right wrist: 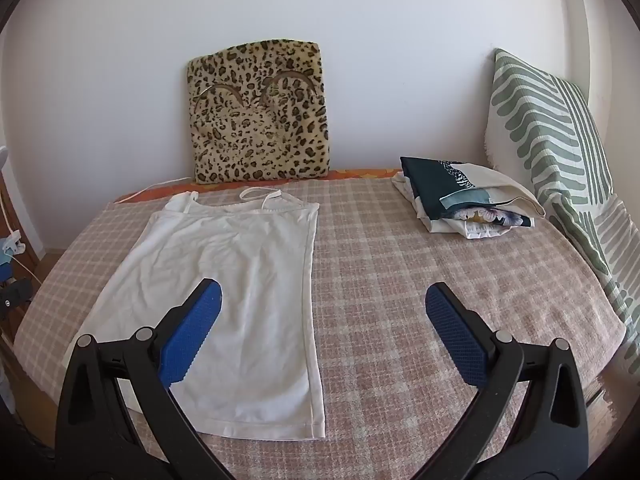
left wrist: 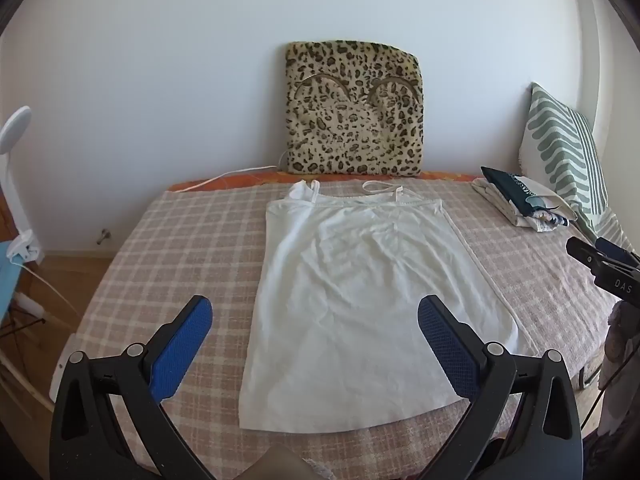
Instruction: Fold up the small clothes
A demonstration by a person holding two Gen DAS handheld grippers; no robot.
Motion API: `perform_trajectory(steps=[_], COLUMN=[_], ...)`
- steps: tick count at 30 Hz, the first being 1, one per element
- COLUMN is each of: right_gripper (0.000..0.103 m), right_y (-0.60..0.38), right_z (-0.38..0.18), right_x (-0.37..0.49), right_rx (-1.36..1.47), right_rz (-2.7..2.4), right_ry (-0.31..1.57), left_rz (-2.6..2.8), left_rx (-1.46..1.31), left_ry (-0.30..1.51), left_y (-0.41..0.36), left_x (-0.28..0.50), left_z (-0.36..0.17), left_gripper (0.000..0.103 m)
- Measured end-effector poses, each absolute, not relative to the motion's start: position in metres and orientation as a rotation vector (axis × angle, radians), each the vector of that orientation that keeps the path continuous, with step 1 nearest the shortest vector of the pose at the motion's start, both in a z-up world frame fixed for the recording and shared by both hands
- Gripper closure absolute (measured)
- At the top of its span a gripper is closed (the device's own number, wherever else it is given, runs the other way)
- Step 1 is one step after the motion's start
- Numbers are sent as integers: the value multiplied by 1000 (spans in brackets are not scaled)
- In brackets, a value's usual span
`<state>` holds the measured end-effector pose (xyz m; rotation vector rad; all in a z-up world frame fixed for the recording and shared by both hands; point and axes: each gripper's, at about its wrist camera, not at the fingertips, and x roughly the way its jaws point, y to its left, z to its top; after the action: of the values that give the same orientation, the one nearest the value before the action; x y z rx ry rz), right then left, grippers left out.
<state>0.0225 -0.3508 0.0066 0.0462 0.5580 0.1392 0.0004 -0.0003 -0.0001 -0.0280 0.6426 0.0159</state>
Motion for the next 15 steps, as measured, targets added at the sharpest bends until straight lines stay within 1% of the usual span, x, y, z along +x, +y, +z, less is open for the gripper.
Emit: perform_trajectory(steps=[15], right_gripper=[0], right_y=[-350], right_z=[6], right_x=[22], right_rx=[37], right_rz=[134], right_ry=[554], left_rz=[20], left_rx=[-45], left_ry=[629], left_y=[6], left_x=[0], left_z=[-1], left_gripper=[1])
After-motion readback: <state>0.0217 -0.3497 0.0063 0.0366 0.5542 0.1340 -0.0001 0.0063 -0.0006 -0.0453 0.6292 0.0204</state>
